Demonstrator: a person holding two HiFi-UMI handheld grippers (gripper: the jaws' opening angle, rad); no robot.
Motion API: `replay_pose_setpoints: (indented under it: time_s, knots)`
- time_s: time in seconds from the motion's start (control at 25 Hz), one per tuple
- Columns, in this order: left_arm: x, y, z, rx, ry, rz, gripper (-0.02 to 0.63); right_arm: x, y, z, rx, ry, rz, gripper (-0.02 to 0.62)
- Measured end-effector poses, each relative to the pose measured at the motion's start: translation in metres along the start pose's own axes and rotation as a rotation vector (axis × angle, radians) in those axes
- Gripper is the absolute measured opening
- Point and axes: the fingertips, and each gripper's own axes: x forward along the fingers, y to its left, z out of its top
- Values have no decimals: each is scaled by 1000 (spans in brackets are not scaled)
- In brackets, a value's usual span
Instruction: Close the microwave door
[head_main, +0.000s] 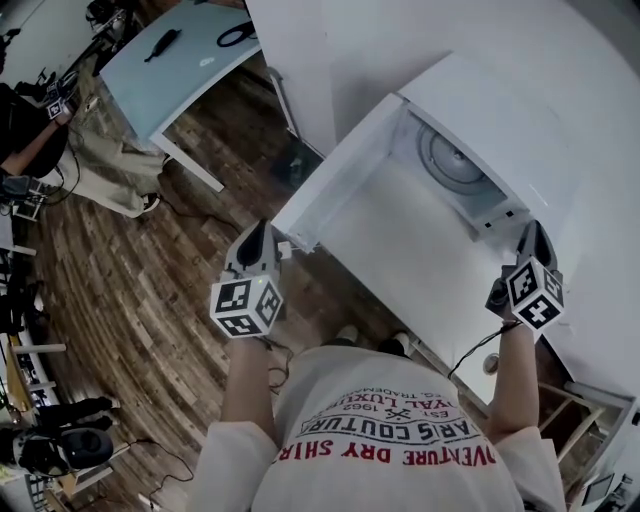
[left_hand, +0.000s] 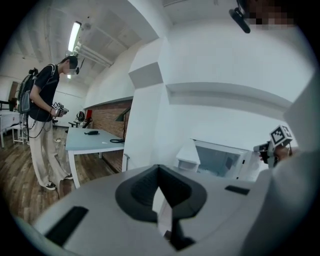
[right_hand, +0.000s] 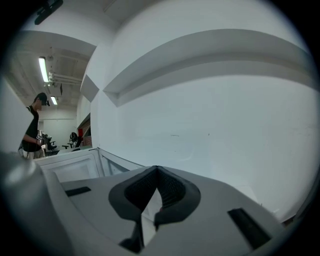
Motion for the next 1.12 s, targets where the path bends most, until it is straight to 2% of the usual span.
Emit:
replay_pose_setpoints:
  time_s: [0.28,0.48,0.68,0.96,1.12]
  knots:
    - [-13,-40,-9,5,42,-63,2,-2,3,2,5,13,34,12]
    - [-19,-79,-16,10,60,-128,2,1,-2,3,49,47,70,12]
    - [-16,-136,-23,47,73,-201,2,-4,-14,1,-14,68,103,12]
    - [-5,-200,-24,74,80,-300,2,-8,-35,2,-19,90,131,12]
    - [2,-233,-26,106,98,-335,2,-9,-37,3,-65,94,161,12]
